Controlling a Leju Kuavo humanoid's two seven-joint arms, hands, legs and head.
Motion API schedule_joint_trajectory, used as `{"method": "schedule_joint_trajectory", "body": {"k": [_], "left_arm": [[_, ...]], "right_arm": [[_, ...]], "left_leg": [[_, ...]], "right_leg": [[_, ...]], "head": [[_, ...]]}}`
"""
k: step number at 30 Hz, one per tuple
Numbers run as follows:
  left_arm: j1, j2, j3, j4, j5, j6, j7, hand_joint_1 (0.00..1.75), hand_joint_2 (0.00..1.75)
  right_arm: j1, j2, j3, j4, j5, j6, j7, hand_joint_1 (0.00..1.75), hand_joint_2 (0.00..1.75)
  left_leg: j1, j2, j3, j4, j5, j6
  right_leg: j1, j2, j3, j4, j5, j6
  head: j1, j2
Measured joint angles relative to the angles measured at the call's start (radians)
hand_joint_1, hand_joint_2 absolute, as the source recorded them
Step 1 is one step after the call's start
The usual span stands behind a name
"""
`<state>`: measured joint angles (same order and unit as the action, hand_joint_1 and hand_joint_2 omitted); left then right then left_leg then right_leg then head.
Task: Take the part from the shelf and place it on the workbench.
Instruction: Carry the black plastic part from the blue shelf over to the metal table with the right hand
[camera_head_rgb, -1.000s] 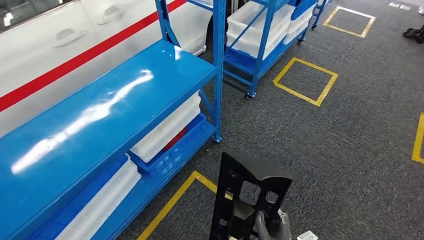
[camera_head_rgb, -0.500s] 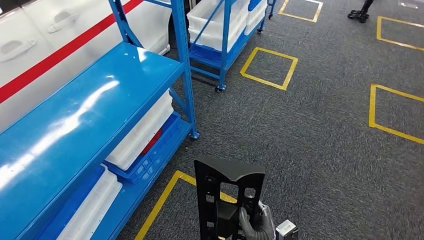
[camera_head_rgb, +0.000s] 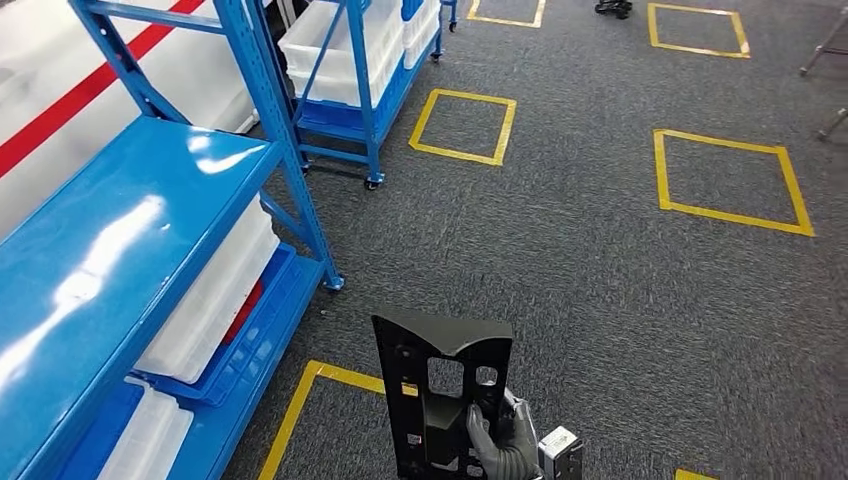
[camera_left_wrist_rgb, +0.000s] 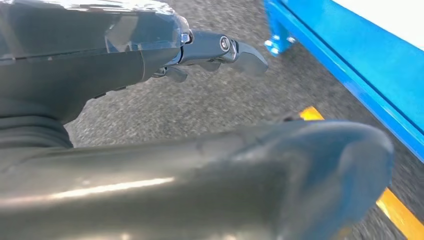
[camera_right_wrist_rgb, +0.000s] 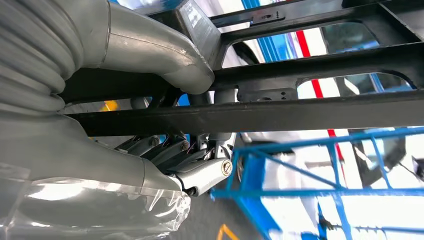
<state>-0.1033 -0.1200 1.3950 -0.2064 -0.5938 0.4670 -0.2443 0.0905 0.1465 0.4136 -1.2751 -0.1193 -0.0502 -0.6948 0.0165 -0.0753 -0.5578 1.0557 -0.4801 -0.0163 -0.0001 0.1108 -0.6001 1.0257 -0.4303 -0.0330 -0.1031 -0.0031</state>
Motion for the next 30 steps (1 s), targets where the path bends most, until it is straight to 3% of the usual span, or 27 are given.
{"method": "schedule_joint_trajectory", "body": {"k": [1, 2, 3, 4, 6, 8, 10, 11, 12, 14, 16, 17, 19, 20, 22, 23, 25, 26, 27, 28, 30], "left_arm": [[0.000, 0.000, 0.001, 0.000, 0.002, 0.001, 0.000, 0.00, 0.00], [0.000, 0.000, 0.002, 0.000, 0.003, 0.001, 0.000, 0.00, 0.00], [-0.001, 0.000, 0.003, 0.000, 0.004, 0.001, 0.000, 0.00, 0.00], [-0.002, 0.000, 0.003, 0.000, 0.005, 0.001, 0.000, 0.00, 0.00], [-0.003, -0.001, 0.003, 0.000, 0.005, 0.001, 0.000, 0.00, 0.00], [0.000, -0.002, 0.004, 0.000, 0.006, 0.000, 0.000, 0.00, 0.00], [0.003, -0.001, 0.006, 0.000, 0.007, -0.001, -0.001, 0.00, 0.00], [0.003, -0.001, 0.006, 0.000, 0.008, -0.003, -0.001, 0.00, 0.00], [0.002, -0.002, 0.006, 0.000, 0.009, -0.006, -0.002, 0.00, 0.00], [0.001, -0.003, 0.007, 0.000, 0.011, -0.010, -0.003, 0.00, 0.00], [-0.001, -0.004, 0.008, 0.000, 0.016, -0.012, -0.005, 0.00, 0.00], [-0.002, -0.004, 0.009, 0.000, 0.018, -0.012, -0.006, 0.00, 0.00], [-0.007, -0.004, 0.011, 0.000, 0.020, -0.014, -0.008, 0.00, 0.00], [-0.009, -0.004, 0.012, 0.000, 0.020, -0.014, -0.009, 0.00, 0.00], [-0.009, -0.005, 0.014, 0.000, 0.022, -0.016, -0.009, 0.00, 0.00], [-0.007, -0.005, 0.015, 0.000, 0.023, -0.017, -0.009, 0.00, 0.00], [-0.002, -0.004, 0.020, 0.000, 0.027, -0.018, -0.008, 0.00, 0.00], [-0.001, -0.004, 0.022, 0.000, 0.029, -0.018, -0.008, 0.00, 0.00], [-0.001, -0.004, 0.023, 0.000, 0.030, -0.018, -0.007, 0.00, 0.00], [-0.001, -0.004, 0.023, 0.000, 0.030, -0.018, -0.007, 0.00, 0.00], [-0.001, -0.003, 0.024, 0.000, 0.032, -0.016, -0.008, 0.00, 0.00]], "right_arm": [[-0.004, 0.000, 0.002, 0.000, 0.001, -0.002, 0.000, 1.75, 1.75], [-0.007, 0.000, 0.004, 0.000, 0.002, -0.004, 0.000, 1.75, 1.75], [-0.009, 0.000, 0.004, -0.001, 0.003, -0.004, 0.000, 1.75, 1.75], [-0.009, 0.000, 0.005, -0.001, 0.004, -0.005, 0.000, 1.75, 1.75], [-0.012, -0.001, 0.005, -0.002, 0.005, -0.007, 0.000, 1.75, 1.75], [-0.018, -0.001, 0.005, -0.003, 0.005, -0.007, 0.000, 1.75, 1.75], [-0.019, -0.002, 0.005, -0.003, 0.004, -0.007, 0.000, 1.75, 1.75], [-0.018, -0.003, 0.004, -0.003, 0.004, -0.008, 0.000, 1.75, 1.75], [-0.018, -0.004, 0.004, -0.003, 0.003, -0.008, 0.000, 1.75, 1.75], [-0.019, -0.005, 0.004, -0.003, 0.002, -0.009, 0.000, 1.75, 1.75], [-0.021, -0.005, 0.004, -0.003, 0.002, -0.009, 0.000, 1.75, 1.75], [-0.022, -0.005, 0.004, -0.003, 0.002, -0.009, 0.000, 1.75, 1.75], [-0.022, -0.005, 0.004, -0.003, 0.002, -0.009, 0.000, 1.75, 1.75], [-0.022, -0.005, 0.004, -0.003, 0.003, -0.010, 0.000, 1.75, 1.75], [-0.025, -0.004, 0.004, -0.003, 0.005, -0.010, 0.000, 1.75, 1.75], [-0.028, -0.003, 0.004, -0.002, 0.007, -0.010, -0.001, 1.75, 1.75], [-0.032, -0.001, 0.004, 0.002, 0.012, -0.010, 0.000, 1.75, 1.75], [-0.033, -0.001, 0.004, 0.004, 0.014, -0.010, 0.000, 1.75, 1.75], [-0.033, -0.001, 0.004, 0.006, 0.016, -0.010, 0.000, 1.75, 1.75], [-0.034, -0.001, 0.005, 0.007, 0.018, -0.011, 0.000, 1.75, 1.75], [-0.036, 0.000, 0.005, 0.008, 0.019, -0.013, 0.000, 1.75, 1.75]], "left_leg": [[-0.001, -0.019, 0.010, -0.029, 0.007, 0.002], [-0.003, -0.022, 0.013, -0.039, 0.005, 0.005], [-0.004, -0.008, 0.015, -0.042, 0.008, 0.009], [-0.003, 0.006, 0.019, -0.047, 0.013, 0.015], [-0.001, 0.036, 0.024, -0.060, 0.021, 0.028], [-0.004, 0.068, 0.025, -0.064, 0.022, 0.036], [-0.007, 0.102, 0.025, -0.063, 0.019, 0.037], [-0.007, 0.118, 0.026, -0.063, 0.018, 0.035], [-0.006, 0.132, 0.027, -0.062, 0.015, 0.032], [-0.007, 0.158, 0.032, -0.059, 0.008, 0.023], [-0.010, 0.177, 0.037, -0.056, -0.001, 0.009], [-0.012, 0.186, 0.040, -0.057, -0.004, 0.002], [-0.008, 0.197, 0.048, -0.057, -0.009, -0.011], [-0.006, 0.183, 0.047, -0.049, -0.017, -0.017], [0.000, 0.128, 0.016, 0.025, -0.063, -0.024], [0.001, 0.102, -0.016, 0.090, -0.096, -0.025], [0.001, 0.084, -0.083, 0.218, -0.138, -0.024], [0.000, 0.082, -0.100, 0.240, -0.132, -0.021], [-0.001, 0.079, -0.098, 0.223, -0.106, -0.017], [-0.002, 0.070, -0.078, 0.167, -0.066, -0.011], [-0.004, 0.014, -0.025, 0.028, 0.001, 0.002]], "right_leg": [[-0.002, 0.012, -0.005, 0.003, 0.001, 0.006], [-0.004, 0.025, -0.009, 0.004, 0.003, 0.013], [-0.007, 0.038, -0.013, 0.002, 0.006, 0.022], [-0.008, 0.033, -0.015, 0.004, 0.006, 0.027], [-0.004, -0.019, -0.038, 0.047, -0.021, 0.034], [-0.005, -0.082, -0.095, 0.161, -0.083, 0.038], [-0.012, -0.100, -0.146, 0.262, -0.118, 0.045], [-0.015, -0.105, -0.148, 0.267, -0.110, 0.048], [-0.018, -0.112, -0.129, 0.232, -0.085, 0.050], [-0.018, -0.146, -0.054, 0.100, -0.030, 0.048], [-0.012, -0.174, -0.010, 0.017, -0.012, 0.038], [-0.007, -0.175, -0.007, 0.009, -0.016, 0.030], [-0.006, -0.151, -0.008, 0.005, -0.013, 0.017], [-0.007, -0.140, -0.007, 0.002, -0.011, 0.010], [-0.011, -0.118, -0.005, -0.003, -0.006, -0.002], [-0.009, -0.107, -0.005, -0.003, -0.006, -0.006], [-0.003, -0.079, -0.005, -0.002, -0.006, -0.011], [0.000, -0.063, -0.004, -0.002, -0.006, -0.012], [0.002, -0.047, -0.002, -0.001, -0.006, -0.012], [0.003, -0.033, 0.000, -0.001, -0.006, -0.012], [0.003, -0.006, 0.001, 0.001, -0.006, -0.010]], "head": [[0.000, 0.000], [0.000, 0.000], [0.000, 0.000], [0.000, 0.000], [0.000, 0.000], [0.001, 0.000], [0.001, 0.000], [0.001, 0.000], [0.001, 0.000], [0.001, 0.000], [0.001, 0.000], [0.001, 0.000], [0.001, 0.000], [0.001, 0.000], [0.000, 0.000], [0.000, 0.000], [0.000, 0.000], [0.000, 0.000], [0.000, 0.000], [0.000, 0.000], [0.000, 0.000]]}}
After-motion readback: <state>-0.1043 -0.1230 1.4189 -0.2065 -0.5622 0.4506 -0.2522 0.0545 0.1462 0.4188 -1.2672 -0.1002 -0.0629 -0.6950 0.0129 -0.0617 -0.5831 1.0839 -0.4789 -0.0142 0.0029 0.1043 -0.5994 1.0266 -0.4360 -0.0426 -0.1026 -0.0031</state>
